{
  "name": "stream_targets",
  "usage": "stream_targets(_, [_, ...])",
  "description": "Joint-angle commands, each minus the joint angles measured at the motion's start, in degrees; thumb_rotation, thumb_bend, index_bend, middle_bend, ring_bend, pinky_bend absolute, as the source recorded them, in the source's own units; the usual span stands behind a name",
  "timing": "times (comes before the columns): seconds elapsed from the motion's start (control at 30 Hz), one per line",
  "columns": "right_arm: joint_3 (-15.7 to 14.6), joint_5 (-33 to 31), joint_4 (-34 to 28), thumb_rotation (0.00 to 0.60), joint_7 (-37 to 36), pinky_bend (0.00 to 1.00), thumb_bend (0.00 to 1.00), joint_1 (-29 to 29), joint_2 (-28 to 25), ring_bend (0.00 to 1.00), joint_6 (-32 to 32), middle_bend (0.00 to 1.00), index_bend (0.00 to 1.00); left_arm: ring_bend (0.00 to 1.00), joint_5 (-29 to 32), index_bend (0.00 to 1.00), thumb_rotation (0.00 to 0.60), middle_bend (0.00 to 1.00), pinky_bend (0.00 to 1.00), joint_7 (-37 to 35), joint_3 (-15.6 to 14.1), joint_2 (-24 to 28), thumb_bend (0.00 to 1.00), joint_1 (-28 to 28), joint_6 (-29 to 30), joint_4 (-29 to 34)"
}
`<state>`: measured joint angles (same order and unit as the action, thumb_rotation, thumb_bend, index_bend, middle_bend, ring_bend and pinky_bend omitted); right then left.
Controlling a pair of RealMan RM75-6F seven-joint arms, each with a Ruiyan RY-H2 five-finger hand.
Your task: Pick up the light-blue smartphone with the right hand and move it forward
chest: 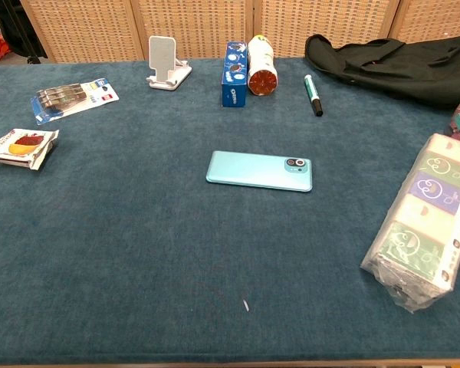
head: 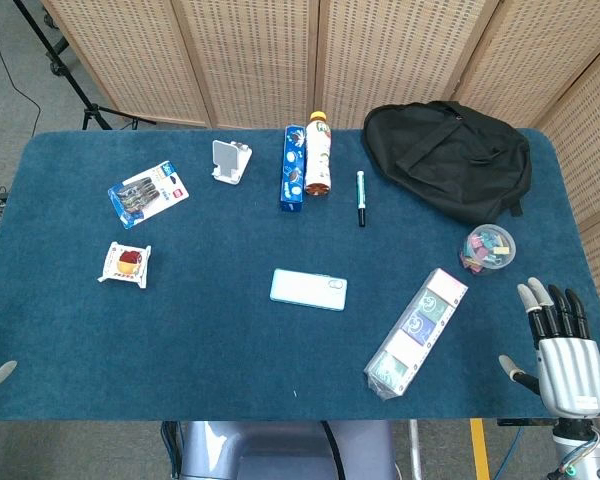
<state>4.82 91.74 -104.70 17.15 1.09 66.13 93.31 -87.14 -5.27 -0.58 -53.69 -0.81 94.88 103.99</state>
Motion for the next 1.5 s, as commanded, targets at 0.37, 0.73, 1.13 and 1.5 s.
stream_targets(0.37, [0.35,-0.74,0.78,0.600,0.80,0.00,0.01,3.27,1.72,0.00,-5.68,0.00,0.00,0.00,-0.40,0.00,0.600,0.00,0.00,-0.92,0.51,0.47,0.00,-0.47,-0.11,0.14])
stream_targets(0.73, [7.80,-12.04,-1.97,0.600,19.69,0.00,0.32,20.34,10.23,0.00,-27.44,0.00,0.05,0.00,0.47,0.00,0.600,0.00,0.00,-0.85,1.22,1.05,0.00,0.52,-2.60,0.41])
stream_targets(1.13, [9.87,-27.24,3.12,0.600,38.03,0.00,0.46,30.85,25.36,0.00,-30.56,0.00,0.05,0.00,2.50,0.00,0.600,0.00,0.00,-3.60,1.74,2.37,0.00,1.30,-5.66,0.21])
stream_targets(1.5, [12.06,-41.06,10.91,0.600,49.69,0.00,0.47,39.95,39.99,0.00,-28.53,0.00,0.07,0.00,2.12,0.00,0.600,0.00,0.00,-5.11,1.70,2.94,0.00,1.09,-5.94,-0.09])
